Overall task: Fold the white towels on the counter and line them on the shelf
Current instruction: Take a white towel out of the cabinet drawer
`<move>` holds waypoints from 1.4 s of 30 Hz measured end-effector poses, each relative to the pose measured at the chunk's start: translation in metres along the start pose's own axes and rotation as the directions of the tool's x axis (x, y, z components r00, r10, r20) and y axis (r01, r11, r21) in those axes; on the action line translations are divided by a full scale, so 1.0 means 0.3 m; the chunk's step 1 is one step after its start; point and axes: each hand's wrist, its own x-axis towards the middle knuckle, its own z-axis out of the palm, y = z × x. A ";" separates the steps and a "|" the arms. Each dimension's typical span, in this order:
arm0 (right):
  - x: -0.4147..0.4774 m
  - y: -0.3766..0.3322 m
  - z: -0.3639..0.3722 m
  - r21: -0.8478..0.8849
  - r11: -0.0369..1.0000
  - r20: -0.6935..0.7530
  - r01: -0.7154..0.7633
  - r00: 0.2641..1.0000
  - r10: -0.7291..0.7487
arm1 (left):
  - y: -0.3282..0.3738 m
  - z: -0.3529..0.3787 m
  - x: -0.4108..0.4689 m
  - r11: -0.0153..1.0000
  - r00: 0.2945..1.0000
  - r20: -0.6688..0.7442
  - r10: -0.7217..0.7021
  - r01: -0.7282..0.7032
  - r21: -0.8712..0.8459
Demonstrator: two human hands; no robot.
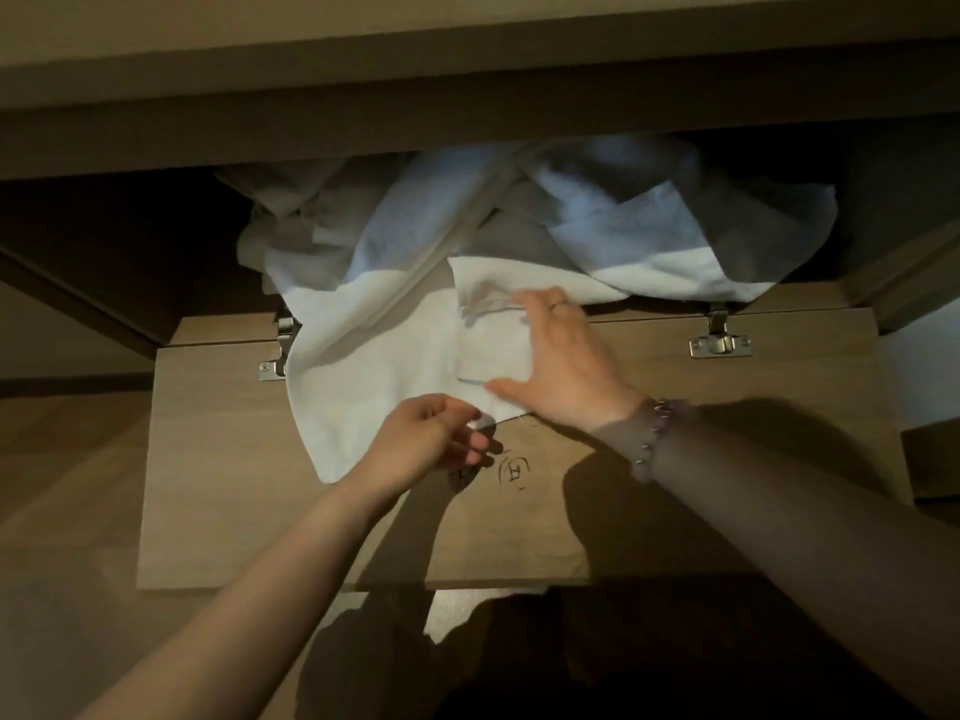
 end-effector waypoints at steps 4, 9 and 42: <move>0.005 0.019 0.105 -0.097 0.995 0.019 0.015 1.000 -0.013 | -0.003 0.008 -0.005 0.992 0.984 -0.170 0.055 -0.073 -0.106; -0.007 0.081 0.112 0.158 0.986 -0.097 -0.054 0.993 0.070 | -0.026 -0.030 0.020 0.975 0.918 -0.393 0.059 -0.138 -0.177; -0.117 0.157 0.003 0.765 0.619 -0.404 -0.178 0.616 0.677 | 0.155 0.081 0.095 0.672 0.762 -0.042 0.647 -0.543 0.503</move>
